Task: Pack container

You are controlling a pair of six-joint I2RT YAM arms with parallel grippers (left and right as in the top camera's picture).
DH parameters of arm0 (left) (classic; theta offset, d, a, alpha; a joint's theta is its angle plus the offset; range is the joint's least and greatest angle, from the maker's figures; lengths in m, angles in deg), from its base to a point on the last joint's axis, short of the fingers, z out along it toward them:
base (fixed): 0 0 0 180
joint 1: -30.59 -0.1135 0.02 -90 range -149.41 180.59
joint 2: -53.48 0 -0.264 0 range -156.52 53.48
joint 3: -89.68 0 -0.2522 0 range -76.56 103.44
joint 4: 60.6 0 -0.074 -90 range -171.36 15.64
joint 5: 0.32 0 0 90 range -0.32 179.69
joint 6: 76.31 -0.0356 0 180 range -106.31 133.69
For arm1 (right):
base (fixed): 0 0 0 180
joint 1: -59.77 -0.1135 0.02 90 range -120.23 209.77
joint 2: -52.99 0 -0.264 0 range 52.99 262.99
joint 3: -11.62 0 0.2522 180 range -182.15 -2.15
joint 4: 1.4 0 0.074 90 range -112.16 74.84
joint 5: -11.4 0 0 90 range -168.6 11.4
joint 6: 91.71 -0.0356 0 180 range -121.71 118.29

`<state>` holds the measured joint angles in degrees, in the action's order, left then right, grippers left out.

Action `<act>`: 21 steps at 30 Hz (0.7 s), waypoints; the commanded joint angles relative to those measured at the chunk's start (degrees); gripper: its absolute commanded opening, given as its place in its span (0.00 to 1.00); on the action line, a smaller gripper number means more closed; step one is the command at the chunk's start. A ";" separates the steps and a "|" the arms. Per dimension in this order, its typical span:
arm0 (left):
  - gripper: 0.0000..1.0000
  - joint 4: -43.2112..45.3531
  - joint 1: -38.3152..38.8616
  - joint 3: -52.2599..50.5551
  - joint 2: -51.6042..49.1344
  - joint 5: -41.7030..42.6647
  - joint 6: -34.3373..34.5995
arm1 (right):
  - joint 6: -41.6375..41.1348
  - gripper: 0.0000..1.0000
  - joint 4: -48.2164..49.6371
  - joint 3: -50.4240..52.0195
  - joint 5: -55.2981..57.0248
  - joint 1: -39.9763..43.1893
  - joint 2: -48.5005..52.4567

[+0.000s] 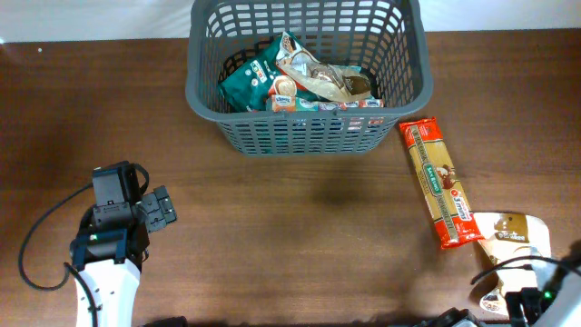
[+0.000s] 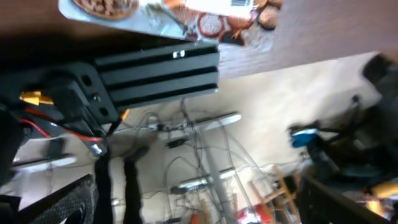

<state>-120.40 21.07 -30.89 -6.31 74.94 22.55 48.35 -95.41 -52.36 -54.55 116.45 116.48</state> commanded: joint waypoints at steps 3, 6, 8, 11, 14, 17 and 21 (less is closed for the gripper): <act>0.99 -0.04 -0.39 -0.33 -0.11 0.44 0.52 | 8.66 1.00 0.20 0.35 -6.19 5.68 5.68; 0.99 -0.04 -0.39 -0.33 -0.11 0.46 0.52 | 8.57 0.98 0.37 0.35 -9.01 5.57 10.05; 0.99 -0.15 -0.39 -0.33 -0.11 0.46 0.52 | 7.48 0.95 1.55 0.35 -9.99 5.57 12.68; 0.99 -0.28 -0.39 -0.33 -0.11 0.46 0.52 | 6.45 0.89 5.79 0.35 -12.70 5.53 16.20; 0.99 -0.28 -0.39 -0.33 -0.11 0.48 0.52 | 6.47 0.89 7.61 0.35 -15.10 5.03 16.72; 0.99 -0.26 -0.39 -0.33 -0.11 0.66 0.52 | 6.40 0.90 9.25 0.35 -15.87 2.84 16.72; 0.99 -0.74 -0.39 -0.33 -0.11 0.66 0.52 | 4.92 0.93 12.11 0.39 -16.15 -2.27 16.72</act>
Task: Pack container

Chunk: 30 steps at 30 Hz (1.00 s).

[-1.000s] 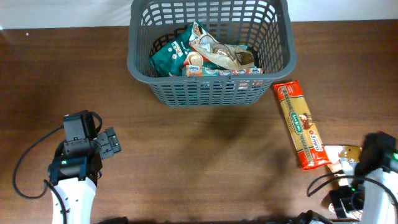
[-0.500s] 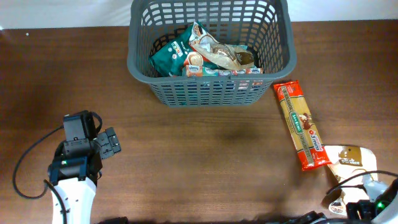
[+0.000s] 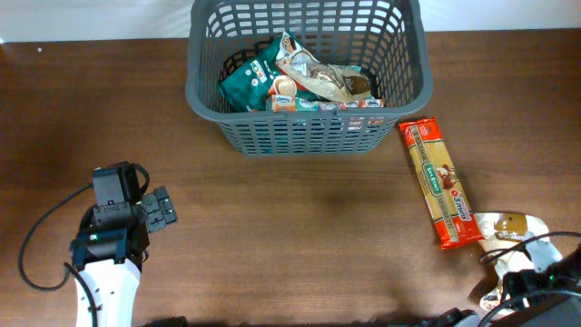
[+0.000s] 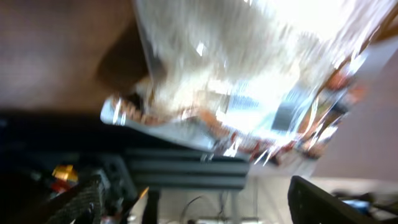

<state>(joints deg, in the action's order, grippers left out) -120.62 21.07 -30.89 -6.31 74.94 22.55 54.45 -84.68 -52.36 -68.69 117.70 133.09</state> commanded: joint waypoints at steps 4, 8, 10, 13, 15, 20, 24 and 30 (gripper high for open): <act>0.99 -1.27 -0.39 -0.33 -0.11 0.63 0.52 | -1.62 0.95 3.45 0.63 -2.03 -7.02 0.11; 0.99 -1.31 -0.39 -0.33 -0.11 0.63 0.52 | -0.90 0.98 6.95 3.72 -1.90 -8.09 0.11; 0.99 -1.31 -0.39 -0.33 -0.11 0.63 0.52 | -0.61 1.00 6.97 4.87 -0.48 -8.57 0.13; 0.99 -1.27 -0.39 -0.33 -0.11 0.63 0.52 | 0.20 1.00 6.78 5.29 -0.24 -9.35 0.15; 0.99 -1.29 -0.39 -0.33 -0.11 0.63 0.52 | 0.20 0.99 6.80 5.31 -0.02 -9.73 0.15; 0.99 -1.27 -0.39 -0.33 -0.11 0.63 0.52 | 2.14 0.99 6.80 5.33 5.99 -10.08 0.17; 0.99 -1.09 -0.39 -0.33 -0.11 0.63 0.52 | 2.95 0.99 7.21 5.33 11.76 -10.08 1.05; 0.99 -1.09 -0.39 -0.33 -0.11 0.63 0.52 | -0.87 0.99 6.93 5.33 17.99 -10.08 6.51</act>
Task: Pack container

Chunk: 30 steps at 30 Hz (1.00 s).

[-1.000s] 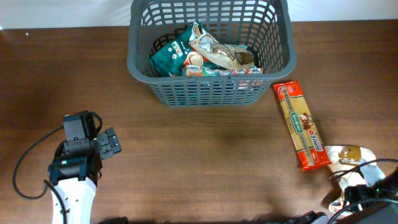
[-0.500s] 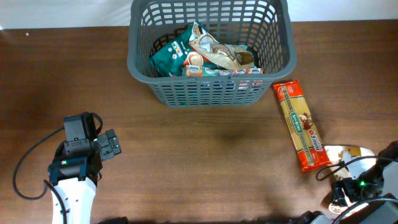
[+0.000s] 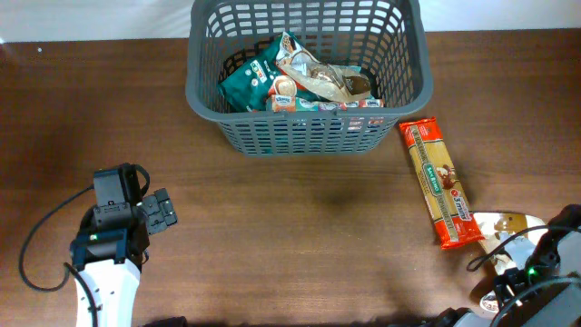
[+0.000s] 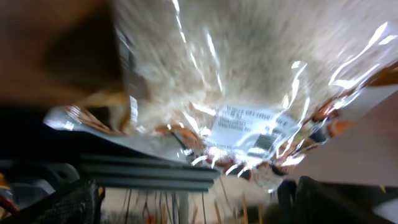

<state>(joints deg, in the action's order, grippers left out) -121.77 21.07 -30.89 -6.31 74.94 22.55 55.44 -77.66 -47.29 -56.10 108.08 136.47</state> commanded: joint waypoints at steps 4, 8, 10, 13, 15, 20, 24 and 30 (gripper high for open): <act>0.99 0.07 -0.39 -0.33 -0.11 0.63 0.52 | -5.53 0.99 0.61 0.26 5.16 -0.46 6.43; 0.99 0.09 -0.39 -0.33 -0.11 0.63 0.52 | -7.98 0.99 1.01 0.26 5.31 -0.46 8.31; 0.99 0.11 -0.39 -0.33 -0.11 0.66 0.52 | -8.17 0.99 0.94 0.26 5.42 -0.46 8.59; 0.99 0.37 -0.39 -0.33 -0.11 0.63 0.55 | -8.46 0.99 0.83 0.24 5.38 -0.46 8.61; 0.99 0.48 -0.39 -0.33 -0.11 0.66 0.52 | -9.35 0.99 1.40 0.15 5.18 -0.46 8.61; 0.99 0.46 -0.39 -0.33 -0.11 0.63 0.52 | -11.47 0.99 3.37 -1.38 3.26 -0.46 8.48; 0.99 0.46 -0.39 -0.33 -0.11 0.63 0.52 | -12.48 0.99 2.80 -4.63 1.62 -0.46 7.56; 0.99 0.50 -0.39 -0.33 -0.11 0.63 0.52 | -12.70 0.99 -1.42 -11.78 -4.96 -0.46 7.21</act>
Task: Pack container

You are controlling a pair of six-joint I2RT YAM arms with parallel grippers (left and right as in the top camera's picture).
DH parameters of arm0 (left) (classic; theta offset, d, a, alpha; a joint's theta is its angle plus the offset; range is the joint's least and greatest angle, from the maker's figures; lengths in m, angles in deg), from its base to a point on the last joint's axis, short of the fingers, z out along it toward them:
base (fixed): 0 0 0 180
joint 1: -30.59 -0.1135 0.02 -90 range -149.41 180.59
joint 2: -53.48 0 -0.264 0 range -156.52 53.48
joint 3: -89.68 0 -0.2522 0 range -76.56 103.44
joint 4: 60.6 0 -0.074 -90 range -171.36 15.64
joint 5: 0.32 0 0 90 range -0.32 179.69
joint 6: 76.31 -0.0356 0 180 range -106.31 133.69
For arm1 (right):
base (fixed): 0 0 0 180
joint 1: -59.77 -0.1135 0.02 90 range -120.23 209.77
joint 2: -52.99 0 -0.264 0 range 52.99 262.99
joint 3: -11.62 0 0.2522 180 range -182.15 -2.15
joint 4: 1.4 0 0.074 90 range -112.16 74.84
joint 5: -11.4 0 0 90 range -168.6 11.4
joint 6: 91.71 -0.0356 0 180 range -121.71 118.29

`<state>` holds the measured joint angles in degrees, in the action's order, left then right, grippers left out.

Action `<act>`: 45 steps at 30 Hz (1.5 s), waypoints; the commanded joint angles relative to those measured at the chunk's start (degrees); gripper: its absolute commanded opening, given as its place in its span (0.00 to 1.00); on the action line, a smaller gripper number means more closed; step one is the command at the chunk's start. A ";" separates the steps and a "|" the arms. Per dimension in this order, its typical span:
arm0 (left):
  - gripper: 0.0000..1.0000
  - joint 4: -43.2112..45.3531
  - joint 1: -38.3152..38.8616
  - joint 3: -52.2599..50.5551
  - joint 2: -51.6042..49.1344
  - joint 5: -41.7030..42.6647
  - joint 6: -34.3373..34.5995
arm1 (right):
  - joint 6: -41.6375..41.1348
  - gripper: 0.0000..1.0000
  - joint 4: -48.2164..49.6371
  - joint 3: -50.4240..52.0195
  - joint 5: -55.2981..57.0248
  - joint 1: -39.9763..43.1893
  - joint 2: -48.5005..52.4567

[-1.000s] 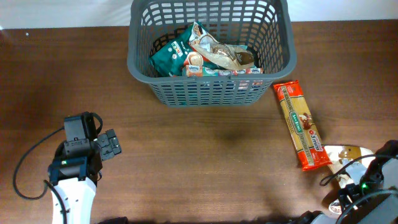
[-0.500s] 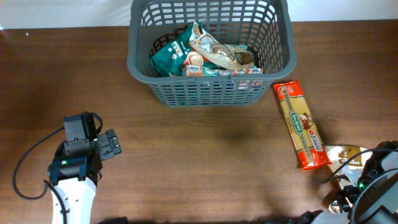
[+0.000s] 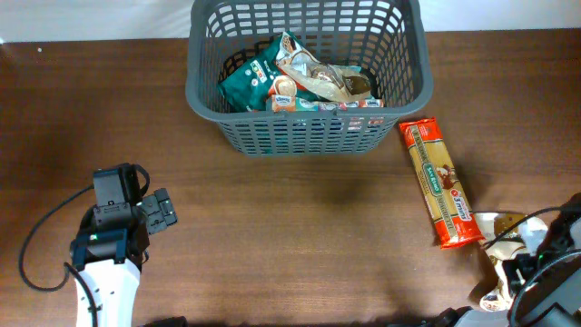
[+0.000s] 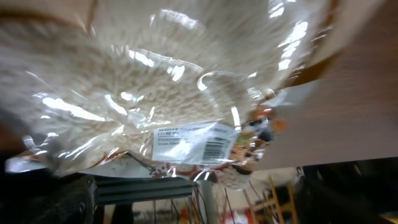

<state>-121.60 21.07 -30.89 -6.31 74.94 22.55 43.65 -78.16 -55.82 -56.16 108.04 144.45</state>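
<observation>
The grey basket (image 3: 304, 136) stands at the back middle and holds several snack packs (image 3: 295, 77). An orange pasta pack (image 3: 440, 182) lies flat to its right. A clear bag of beige contents (image 3: 501, 225) lies at the table's front right edge, partly under my right arm. In the right wrist view this bag (image 4: 168, 81) fills most of the frame. My right gripper (image 4: 193, 190) is open, and its dark fingers (image 4: 43, 199) show wide apart at the lower corners, just short of the bag's end. My left gripper (image 3: 162, 209) rests open at the front left with nothing in it.
The wooden table's (image 3: 300, 236) front edge runs right under the clear bag, with a black frame rail (image 4: 143, 186) and floor clutter below it. The pasta pack's near end lies close beside the bag.
My right arm has shifted a little to the right and covers more of the clear bag. The bag now looms larger in the wrist view. The left arm is unchanged.
At first my right wrist camera looked below the table edge, with only the bag's end at the top. Then the bag came into view between the open fingers. It has grown larger at each moment. The basket, pasta pack and left arm have stayed put.
</observation>
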 commanded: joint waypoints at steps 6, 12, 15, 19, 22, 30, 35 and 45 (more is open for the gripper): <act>0.99 0.28 -0.39 -0.33 -0.11 0.66 0.52 | -0.85 0.99 -1.75 -5.07 -10.84 -0.98 -0.76; 0.99 0.28 -0.39 -0.33 -0.11 0.66 0.55 | -0.70 0.99 -1.11 -5.07 -18.03 -4.02 -0.76; 0.99 0.09 -0.39 -0.33 -0.11 0.66 0.52 | -1.16 0.99 -0.02 -5.07 -19.06 -5.64 -0.76; 0.99 0.07 -0.39 -0.33 -0.11 0.66 0.55 | -1.57 0.99 0.85 -4.98 -19.47 -6.36 -0.74; 0.99 0.07 -0.39 -0.33 -0.11 0.66 0.52 | -1.53 0.99 1.60 -4.39 -19.47 -6.23 -0.68; 0.99 0.04 -0.39 -0.33 -0.11 0.66 0.55 | -1.27 0.99 4.44 -0.66 -19.89 -6.32 -0.66; 0.99 0.09 -0.39 -0.33 -0.11 0.66 0.52 | -0.90 0.99 4.81 -0.46 -19.89 -6.32 -0.66; 0.99 0.09 -0.39 -0.33 -0.11 0.66 0.52 | -0.22 0.99 6.97 0.13 -19.87 -6.25 1.01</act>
<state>-121.60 21.07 -30.89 -6.31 74.94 22.55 42.87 -71.76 -56.65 -75.11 102.09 144.45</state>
